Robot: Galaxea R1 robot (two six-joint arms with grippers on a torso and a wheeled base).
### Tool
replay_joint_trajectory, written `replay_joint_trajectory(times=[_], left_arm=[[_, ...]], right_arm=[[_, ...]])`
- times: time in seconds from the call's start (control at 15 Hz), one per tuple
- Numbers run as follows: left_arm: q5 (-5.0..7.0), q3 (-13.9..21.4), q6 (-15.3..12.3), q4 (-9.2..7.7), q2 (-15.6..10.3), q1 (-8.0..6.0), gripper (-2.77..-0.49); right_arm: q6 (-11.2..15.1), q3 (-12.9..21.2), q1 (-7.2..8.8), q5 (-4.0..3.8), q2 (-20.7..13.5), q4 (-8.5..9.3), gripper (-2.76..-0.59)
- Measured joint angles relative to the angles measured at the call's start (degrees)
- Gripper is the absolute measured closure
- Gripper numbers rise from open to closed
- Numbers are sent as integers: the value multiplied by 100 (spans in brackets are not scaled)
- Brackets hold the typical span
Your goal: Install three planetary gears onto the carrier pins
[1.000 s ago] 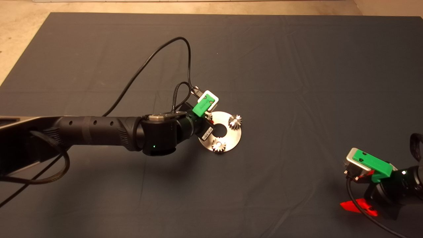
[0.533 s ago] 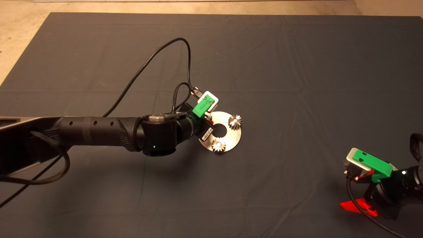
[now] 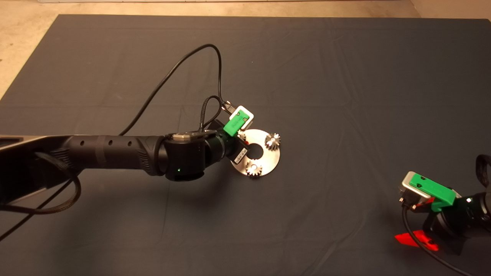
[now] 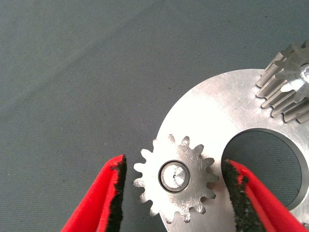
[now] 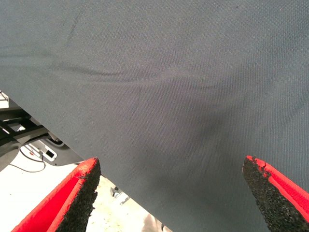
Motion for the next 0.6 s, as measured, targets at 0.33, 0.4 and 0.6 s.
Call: replay_joint_trajectory(times=[0.33, 0.4, 0.6], left_arm=[[-7, 2, -2, -10, -41, 0, -149], [-7, 2, -2, -20, -52, 0, -149], [9, 57, -2, -22, -90, 0, -164]], right_arm=[[0, 0, 1, -2, 0, -2, -218], [0, 0, 1, -2, 0, -2, -218], [0, 0, -1, -2, 4, 0, -218]])
